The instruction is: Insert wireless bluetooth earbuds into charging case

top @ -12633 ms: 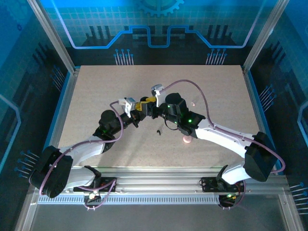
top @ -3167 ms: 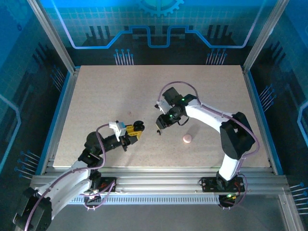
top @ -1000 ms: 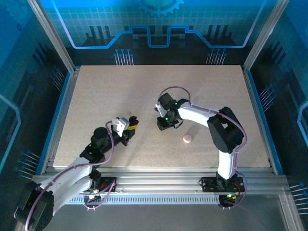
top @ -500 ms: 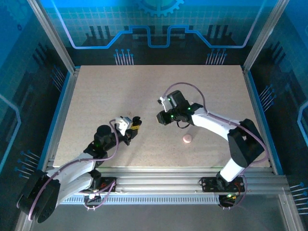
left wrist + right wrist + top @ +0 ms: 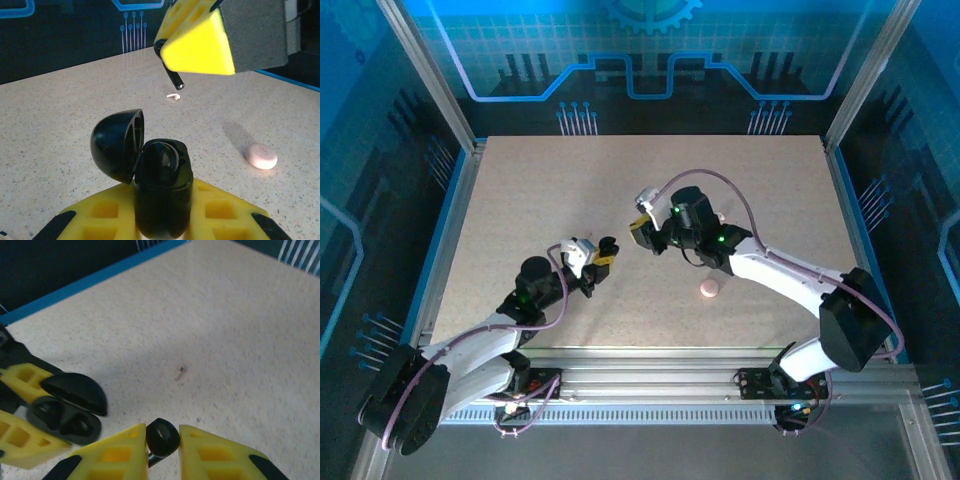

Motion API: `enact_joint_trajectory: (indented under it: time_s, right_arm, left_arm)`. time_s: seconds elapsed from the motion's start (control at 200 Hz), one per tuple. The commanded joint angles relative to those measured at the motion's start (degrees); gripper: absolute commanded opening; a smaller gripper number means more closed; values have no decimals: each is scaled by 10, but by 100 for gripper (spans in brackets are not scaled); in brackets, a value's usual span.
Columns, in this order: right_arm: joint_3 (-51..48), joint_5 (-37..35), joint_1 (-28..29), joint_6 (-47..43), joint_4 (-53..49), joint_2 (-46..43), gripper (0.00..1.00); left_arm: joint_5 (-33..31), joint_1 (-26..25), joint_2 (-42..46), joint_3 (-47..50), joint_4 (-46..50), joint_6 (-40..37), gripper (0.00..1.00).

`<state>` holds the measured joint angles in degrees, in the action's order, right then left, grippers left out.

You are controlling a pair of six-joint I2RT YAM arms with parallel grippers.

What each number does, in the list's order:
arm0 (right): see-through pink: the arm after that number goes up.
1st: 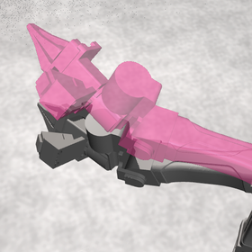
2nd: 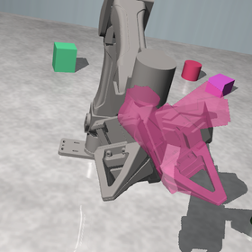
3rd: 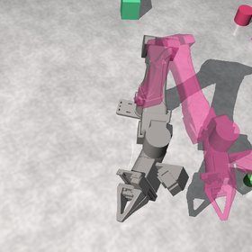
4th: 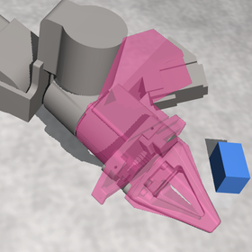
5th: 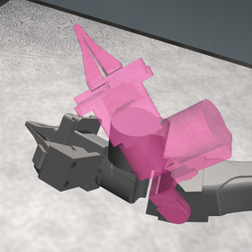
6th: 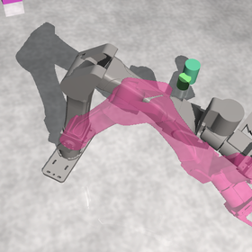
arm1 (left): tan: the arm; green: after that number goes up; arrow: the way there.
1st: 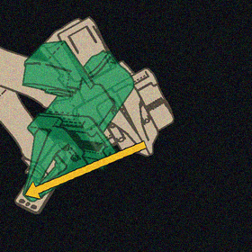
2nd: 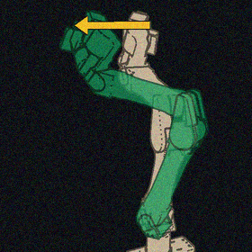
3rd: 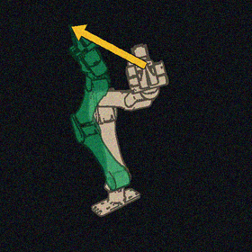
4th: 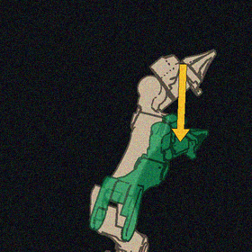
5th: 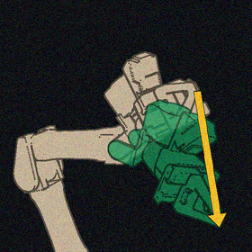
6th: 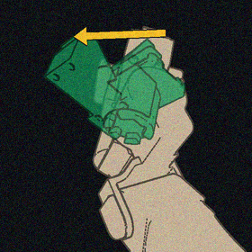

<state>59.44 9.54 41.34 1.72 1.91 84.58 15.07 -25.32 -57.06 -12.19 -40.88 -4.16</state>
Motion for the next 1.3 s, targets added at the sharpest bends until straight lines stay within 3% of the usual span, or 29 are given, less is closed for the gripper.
enact_joint_trajectory:
  time_s: [0.0, 0.455, 1.296]
  right_arm:
    - [-5, 14, 18, -45, 50, -14, 20]
    - [0, 35, 44, -55, 90, -5, 21]
    - [7, 32, 63, -91, 56, 15, 21]
  left_arm:
    - [13, 3, 0, -19, -35, 21, 7]
    - [10, 3, 5, -17, -66, 53, 7]
    - [5, 3, 4, -20, -93, 70, 7]
